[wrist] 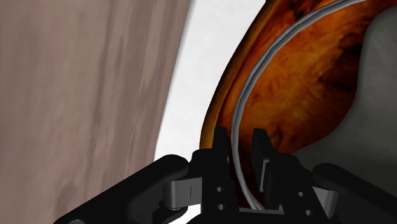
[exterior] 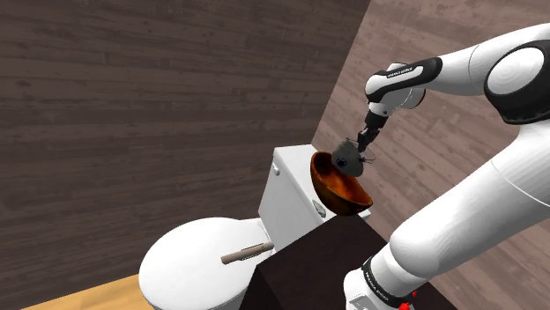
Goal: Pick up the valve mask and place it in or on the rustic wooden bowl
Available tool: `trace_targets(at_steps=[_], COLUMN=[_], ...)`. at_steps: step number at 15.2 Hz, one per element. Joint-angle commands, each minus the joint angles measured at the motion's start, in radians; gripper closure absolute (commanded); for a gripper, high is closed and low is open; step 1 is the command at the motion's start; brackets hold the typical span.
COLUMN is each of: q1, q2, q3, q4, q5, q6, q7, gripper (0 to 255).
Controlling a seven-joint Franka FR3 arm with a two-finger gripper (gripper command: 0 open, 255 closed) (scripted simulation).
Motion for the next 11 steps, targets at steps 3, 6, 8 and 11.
trace_targets(at_steps=[3,6,8,11], q1=[0.0,0.0,0.0,0.003], q2=[0.0,0.0,0.0,-0.033], q3=[0.0,0.0,0.0,0.007], q4=[0.0,0.0,0.0,0.074], q5=[0.0,0.0,0.0,-0.013], q6=[0.0,0.0,0.0,-0.103], q7=[0.0,0.0,0.0,0.011], gripper=[0,0,0,0])
